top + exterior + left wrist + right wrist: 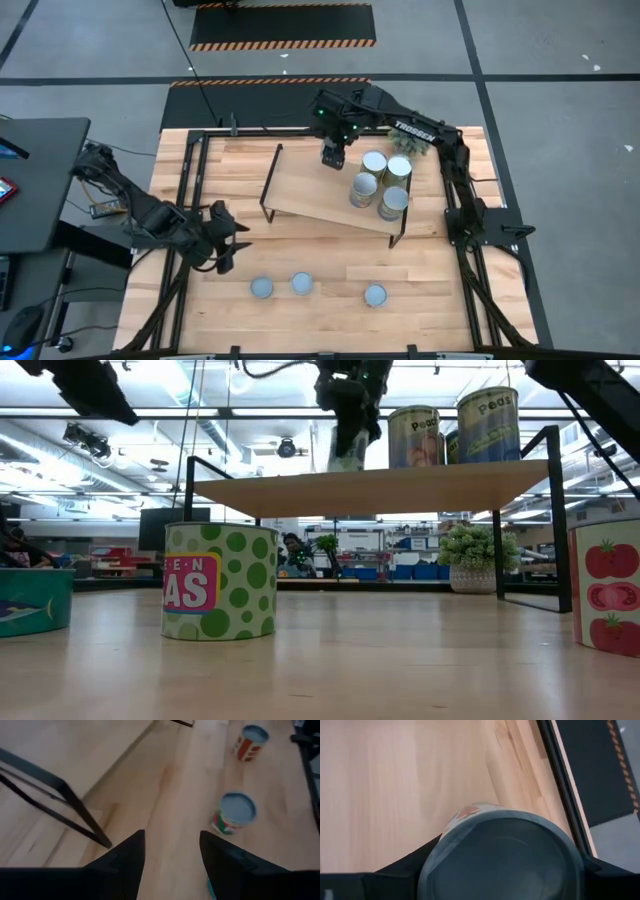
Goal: Pick and place cans onto a shelf
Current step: Put the canned mixed vegetables on the shelf
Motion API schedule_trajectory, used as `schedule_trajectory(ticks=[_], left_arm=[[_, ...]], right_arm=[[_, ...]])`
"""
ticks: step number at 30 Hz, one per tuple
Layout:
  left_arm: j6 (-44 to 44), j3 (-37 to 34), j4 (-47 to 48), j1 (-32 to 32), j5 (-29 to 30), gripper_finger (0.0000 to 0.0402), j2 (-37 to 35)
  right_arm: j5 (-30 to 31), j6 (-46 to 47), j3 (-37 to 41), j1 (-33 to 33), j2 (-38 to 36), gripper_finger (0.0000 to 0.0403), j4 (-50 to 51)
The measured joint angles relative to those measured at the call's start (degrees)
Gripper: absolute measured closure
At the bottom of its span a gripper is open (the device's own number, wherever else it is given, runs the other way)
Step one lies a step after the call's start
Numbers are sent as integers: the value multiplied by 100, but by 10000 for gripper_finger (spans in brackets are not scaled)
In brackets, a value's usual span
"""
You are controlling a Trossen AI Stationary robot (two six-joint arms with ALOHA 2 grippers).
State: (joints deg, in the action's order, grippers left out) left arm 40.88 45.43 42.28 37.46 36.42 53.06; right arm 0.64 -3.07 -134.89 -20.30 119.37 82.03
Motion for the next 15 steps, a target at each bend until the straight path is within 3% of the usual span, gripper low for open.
schedule_trajectory(ticks=[11,15], left_arm=[[-24,0,69,-1128,267,208,9],[-4,-2,-66,-1530,-1,210,9]], right_arm=[[-223,-711,68,-108,7,121,164],[-222,-752,131,-41,9,121,107]])
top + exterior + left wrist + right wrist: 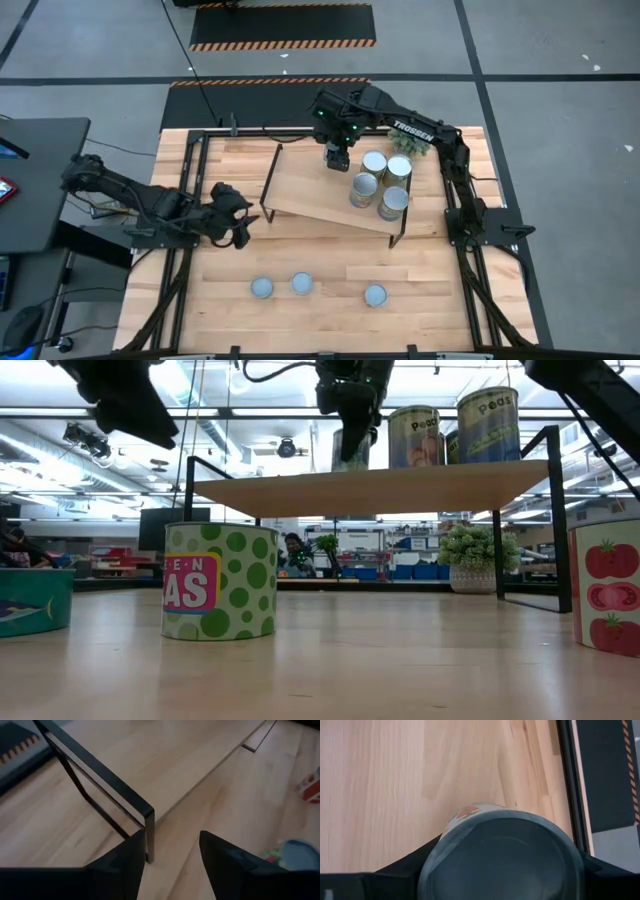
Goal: Pick and place cans onto a shelf
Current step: Put the canned mixed vegetables on the shelf
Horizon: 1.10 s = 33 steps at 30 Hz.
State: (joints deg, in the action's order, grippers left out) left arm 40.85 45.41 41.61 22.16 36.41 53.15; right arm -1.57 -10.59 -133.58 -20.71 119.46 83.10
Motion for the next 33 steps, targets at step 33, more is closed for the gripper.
schedule_trajectory(ticks=[33], left_arm=[[-1166,-2,-576,-674,-1124,253,0]], right_arm=[[43,203,98,96,-31,117,395]])
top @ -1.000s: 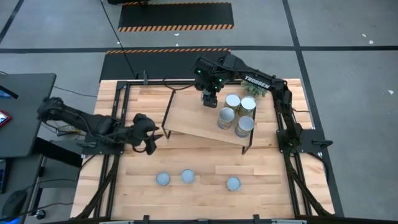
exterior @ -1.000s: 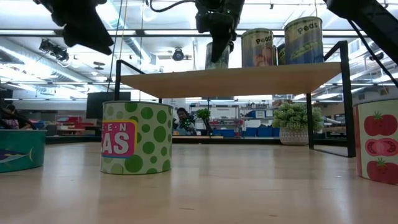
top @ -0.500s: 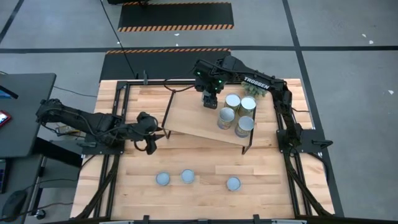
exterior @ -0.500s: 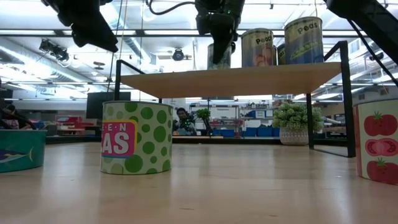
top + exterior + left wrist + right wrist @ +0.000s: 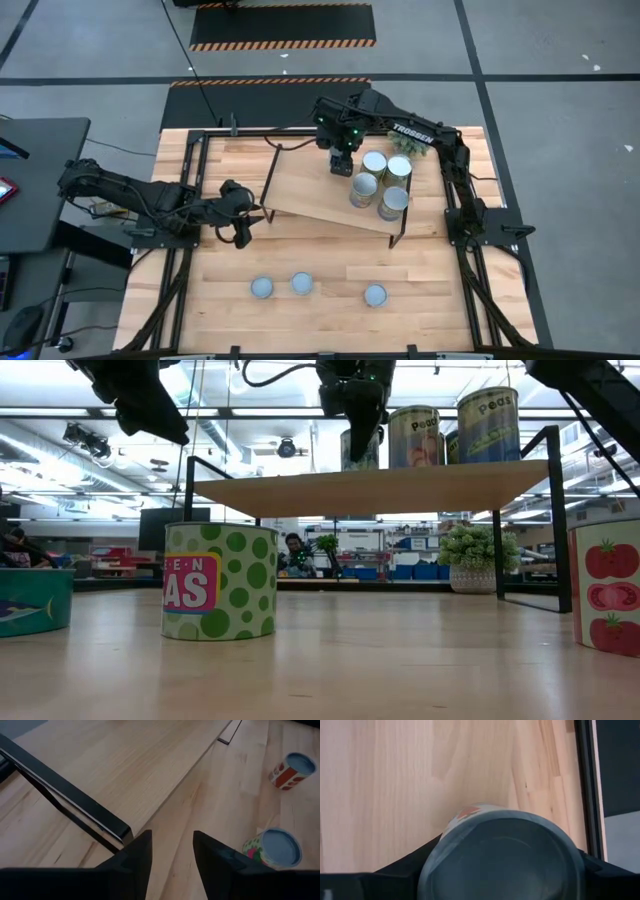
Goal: Pick and place cans onto a shelf
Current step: Put the canned mixed vegetables on the shelf
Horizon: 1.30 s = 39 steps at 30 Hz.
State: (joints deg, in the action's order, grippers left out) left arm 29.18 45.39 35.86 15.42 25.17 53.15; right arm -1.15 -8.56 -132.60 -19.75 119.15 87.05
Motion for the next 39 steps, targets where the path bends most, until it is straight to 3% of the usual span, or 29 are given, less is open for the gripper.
schedule_trajectory(ticks=[10,20,27,39], left_arm=[[-52,-2,-4,0,0,253,0],[-178,-2,-11,0,-6,253,2],[-185,-2,-10,0,-257,253,-2],[-288,-2,-11,0,-258,253,-4]], right_arm=[[-92,-2,2,2,70,102,3],[-147,0,493,13,87,103,-112],[-146,56,595,17,74,100,-163],[-3,109,489,113,83,29,114]])
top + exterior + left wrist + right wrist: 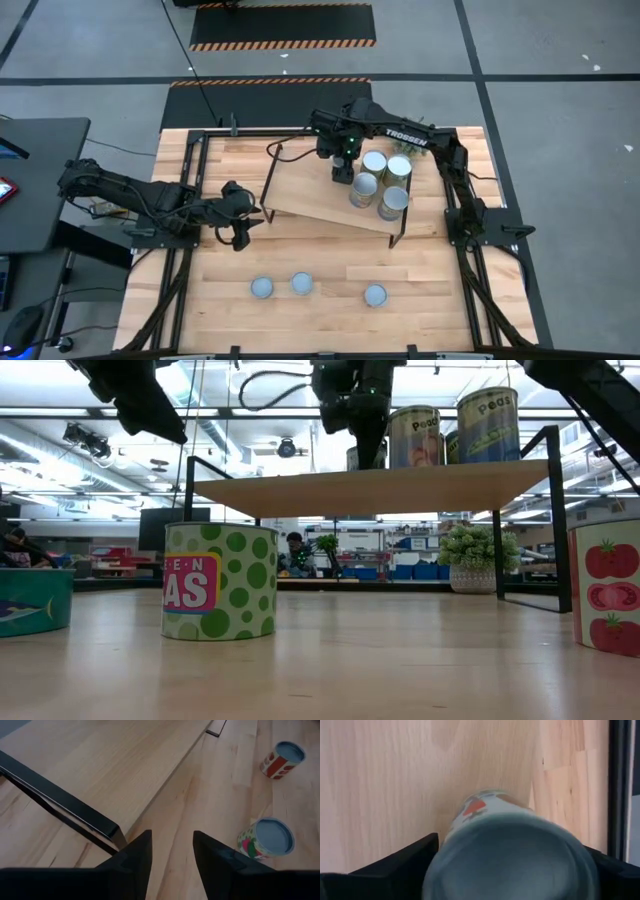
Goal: Pick and place cans onto a shelf
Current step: Put the canned mixed vegetables on the shelf
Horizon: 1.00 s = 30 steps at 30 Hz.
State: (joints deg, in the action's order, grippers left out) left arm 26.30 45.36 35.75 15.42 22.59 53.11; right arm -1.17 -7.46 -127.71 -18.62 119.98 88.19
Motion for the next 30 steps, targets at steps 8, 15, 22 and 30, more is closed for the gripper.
schedule_trajectory(ticks=[8,15,22,30], left_arm=[[-182,0,-60,-64,-328,253,0],[-308,0,-126,-83,-356,253,-3],[-310,0,-131,-85,-361,253,-3],[-434,0,-138,-83,-344,253,-3]], right_arm=[[5,44,-433,92,-15,16,101],[17,141,-473,106,-13,18,186],[127,173,-680,110,-13,18,184],[201,144,-731,110,-114,18,75]])
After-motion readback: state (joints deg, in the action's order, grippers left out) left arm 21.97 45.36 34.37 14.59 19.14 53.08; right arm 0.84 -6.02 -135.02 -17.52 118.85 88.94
